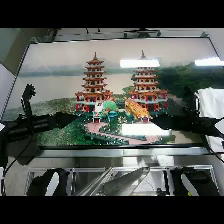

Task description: Fold the shirts.

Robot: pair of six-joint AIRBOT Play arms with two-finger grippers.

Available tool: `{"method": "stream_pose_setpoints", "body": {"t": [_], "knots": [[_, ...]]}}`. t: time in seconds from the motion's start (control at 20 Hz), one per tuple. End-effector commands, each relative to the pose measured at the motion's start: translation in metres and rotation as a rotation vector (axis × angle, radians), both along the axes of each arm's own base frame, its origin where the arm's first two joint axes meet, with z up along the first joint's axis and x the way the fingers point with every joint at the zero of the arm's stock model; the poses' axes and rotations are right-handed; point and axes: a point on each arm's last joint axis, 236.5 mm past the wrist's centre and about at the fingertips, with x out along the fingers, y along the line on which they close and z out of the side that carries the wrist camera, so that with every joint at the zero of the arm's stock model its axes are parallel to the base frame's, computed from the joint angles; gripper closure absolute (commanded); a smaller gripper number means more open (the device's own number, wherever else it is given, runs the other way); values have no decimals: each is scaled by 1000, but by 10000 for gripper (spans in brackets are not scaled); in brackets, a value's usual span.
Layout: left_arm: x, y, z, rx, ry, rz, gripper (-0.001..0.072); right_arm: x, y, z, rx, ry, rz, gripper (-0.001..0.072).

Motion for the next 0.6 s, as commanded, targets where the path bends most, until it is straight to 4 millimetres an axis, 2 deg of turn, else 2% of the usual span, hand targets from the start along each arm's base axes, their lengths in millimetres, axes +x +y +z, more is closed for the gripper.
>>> {"method": "stream_pose_setpoints", "body": {"t": [0.0,0.1,0.15,0.2,0.25,0.35,0.4,0.45,0.55], "knots": [[0,0,0,1,-1,2,696,0,0,0,0,2,1,694],[1,1,0,1,0,6,653,0,0,0,0,2,1,694],[3,5,2,8,-7,17,415,0,0,0,0,2,1,694],[7,11,7,10,-10,40,359,0,0,0,0,2,1,694],[13,21,13,22,-18,74,358,0,0,0,0,2,1,694],[28,50,16,113,-20,138,358,0,0,0,0,2,1,694],[35,69,13,169,19,190,320,0,0,0,0,2,1,695],[41,91,8,230,54,243,-13,0,0,0,0,2,1,695],[52,136,2,319,127,372,-13,0,0,0,0,2,1,694]]}}
